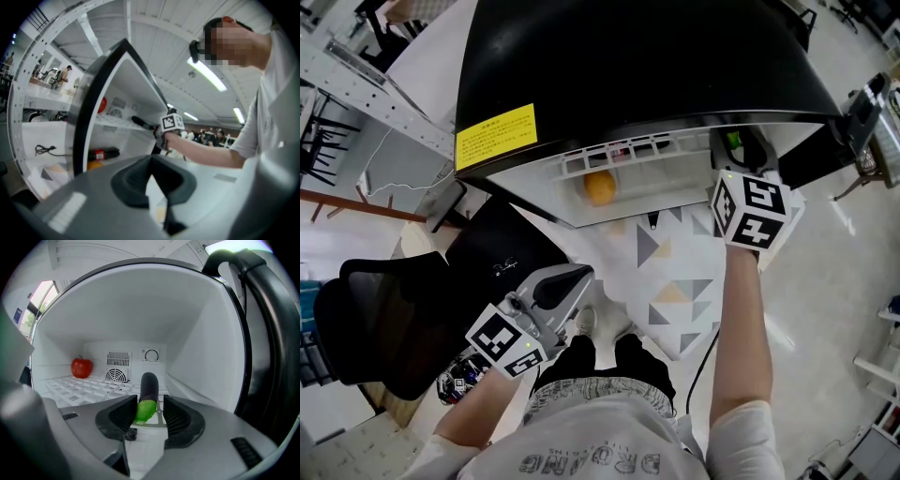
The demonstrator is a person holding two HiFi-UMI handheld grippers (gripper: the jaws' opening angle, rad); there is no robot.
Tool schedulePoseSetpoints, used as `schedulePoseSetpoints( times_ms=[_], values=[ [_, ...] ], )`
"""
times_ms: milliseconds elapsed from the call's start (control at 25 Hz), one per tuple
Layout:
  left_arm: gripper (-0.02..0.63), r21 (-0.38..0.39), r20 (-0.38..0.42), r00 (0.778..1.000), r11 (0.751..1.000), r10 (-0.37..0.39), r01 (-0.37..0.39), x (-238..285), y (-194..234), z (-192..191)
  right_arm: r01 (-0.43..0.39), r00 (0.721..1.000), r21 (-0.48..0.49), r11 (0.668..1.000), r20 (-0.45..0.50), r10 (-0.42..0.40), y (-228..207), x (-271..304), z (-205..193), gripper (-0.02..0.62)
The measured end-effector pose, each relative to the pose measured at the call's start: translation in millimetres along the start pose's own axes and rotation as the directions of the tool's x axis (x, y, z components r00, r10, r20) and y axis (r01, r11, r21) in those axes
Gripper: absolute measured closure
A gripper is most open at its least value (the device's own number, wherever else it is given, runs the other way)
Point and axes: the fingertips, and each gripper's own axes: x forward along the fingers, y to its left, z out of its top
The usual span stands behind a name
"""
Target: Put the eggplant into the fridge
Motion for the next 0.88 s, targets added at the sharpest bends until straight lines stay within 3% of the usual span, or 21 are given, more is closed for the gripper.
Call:
schedulePoseSetpoints(
  times_ms=[880],
  values=[
    [0.598, 0.010, 0.024, 1.000, 1.000, -0.010, 0.010, -14.8, -4.6, 4.8, -0.031, 0.999, -0.021, 0.999, 0.024, 0.031, 17.5, -19.2, 12.2, 0.410]
  ],
)
